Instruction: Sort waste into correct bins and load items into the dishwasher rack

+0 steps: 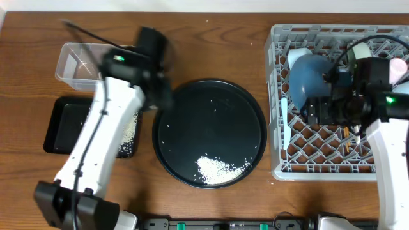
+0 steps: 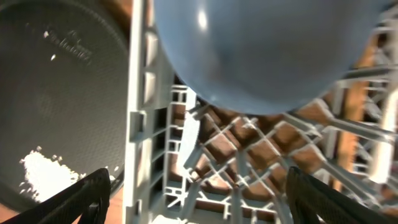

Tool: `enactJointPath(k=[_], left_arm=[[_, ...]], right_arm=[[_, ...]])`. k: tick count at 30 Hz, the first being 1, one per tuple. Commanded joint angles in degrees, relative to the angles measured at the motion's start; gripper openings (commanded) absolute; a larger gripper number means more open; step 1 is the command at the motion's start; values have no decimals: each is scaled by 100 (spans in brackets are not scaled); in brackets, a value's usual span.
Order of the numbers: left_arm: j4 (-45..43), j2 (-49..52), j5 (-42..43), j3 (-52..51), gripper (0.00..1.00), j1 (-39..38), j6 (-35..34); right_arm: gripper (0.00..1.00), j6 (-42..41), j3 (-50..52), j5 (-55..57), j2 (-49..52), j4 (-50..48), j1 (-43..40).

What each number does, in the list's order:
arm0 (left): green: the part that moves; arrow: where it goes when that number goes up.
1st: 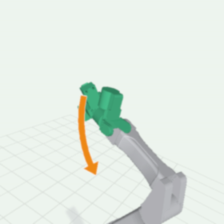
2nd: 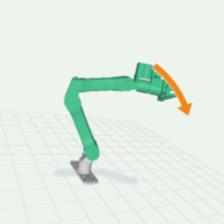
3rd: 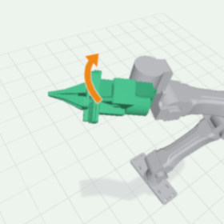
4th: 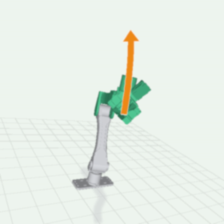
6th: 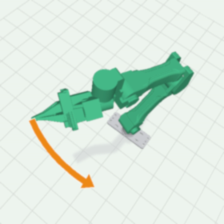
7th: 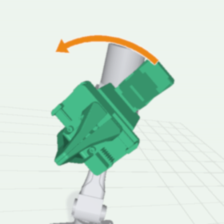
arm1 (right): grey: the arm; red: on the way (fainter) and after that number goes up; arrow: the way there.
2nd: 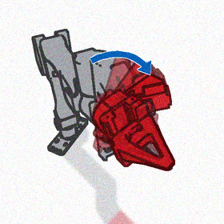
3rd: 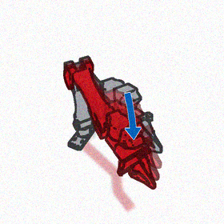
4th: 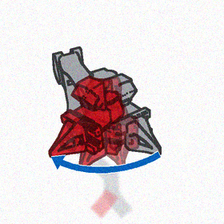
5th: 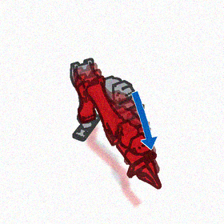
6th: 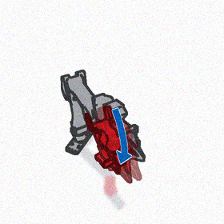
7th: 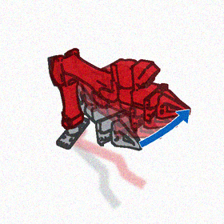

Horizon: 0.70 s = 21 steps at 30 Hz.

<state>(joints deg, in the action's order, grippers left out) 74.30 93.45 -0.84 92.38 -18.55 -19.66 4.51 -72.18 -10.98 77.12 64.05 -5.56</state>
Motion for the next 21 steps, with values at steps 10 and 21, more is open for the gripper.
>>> enactJointPath(k=[10, 21], left_arm=[[-1067, 52, 63, -1733, 51, -2632, 140], [-1622, 63, 92, -2310, 63, -4190, -188]], right_arm=[[90, -131, -87, 651, -437, 157, -15], [91, -232, -90, 654, -437, 177, -15]])
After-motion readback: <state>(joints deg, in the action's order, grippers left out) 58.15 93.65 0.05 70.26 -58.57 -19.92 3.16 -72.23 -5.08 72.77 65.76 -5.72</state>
